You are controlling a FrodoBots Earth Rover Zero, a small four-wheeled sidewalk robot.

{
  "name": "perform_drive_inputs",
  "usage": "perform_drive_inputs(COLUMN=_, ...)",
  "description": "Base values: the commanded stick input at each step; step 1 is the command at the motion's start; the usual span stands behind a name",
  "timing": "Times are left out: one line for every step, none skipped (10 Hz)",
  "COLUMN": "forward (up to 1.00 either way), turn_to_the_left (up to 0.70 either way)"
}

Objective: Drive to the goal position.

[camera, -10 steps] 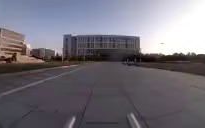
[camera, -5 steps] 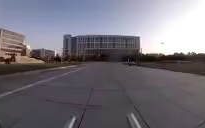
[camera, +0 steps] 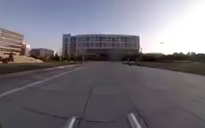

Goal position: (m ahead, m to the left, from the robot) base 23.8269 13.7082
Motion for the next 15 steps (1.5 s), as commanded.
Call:
perform_drive_inputs(forward=0.70, turn_to_the_left=0.00)
perform_drive_inputs(forward=0.70, turn_to_the_left=0.00)
perform_drive_inputs(forward=0.70, turn_to_the_left=0.00)
perform_drive_inputs(forward=0.70, turn_to_the_left=0.00)
perform_drive_inputs(forward=0.70, turn_to_the_left=0.00)
perform_drive_inputs(forward=0.70, turn_to_the_left=-0.03)
perform_drive_inputs(forward=0.70, turn_to_the_left=-0.14)
perform_drive_inputs(forward=0.70, turn_to_the_left=-0.11)
perform_drive_inputs(forward=0.70, turn_to_the_left=-0.02)
perform_drive_inputs(forward=0.70, turn_to_the_left=0.00)
perform_drive_inputs(forward=0.70, turn_to_the_left=0.00)
perform_drive_inputs(forward=0.70, turn_to_the_left=0.00)
perform_drive_inputs(forward=0.70, turn_to_the_left=0.00)
perform_drive_inputs(forward=0.70, turn_to_the_left=0.00)
perform_drive_inputs(forward=0.70, turn_to_the_left=0.00)
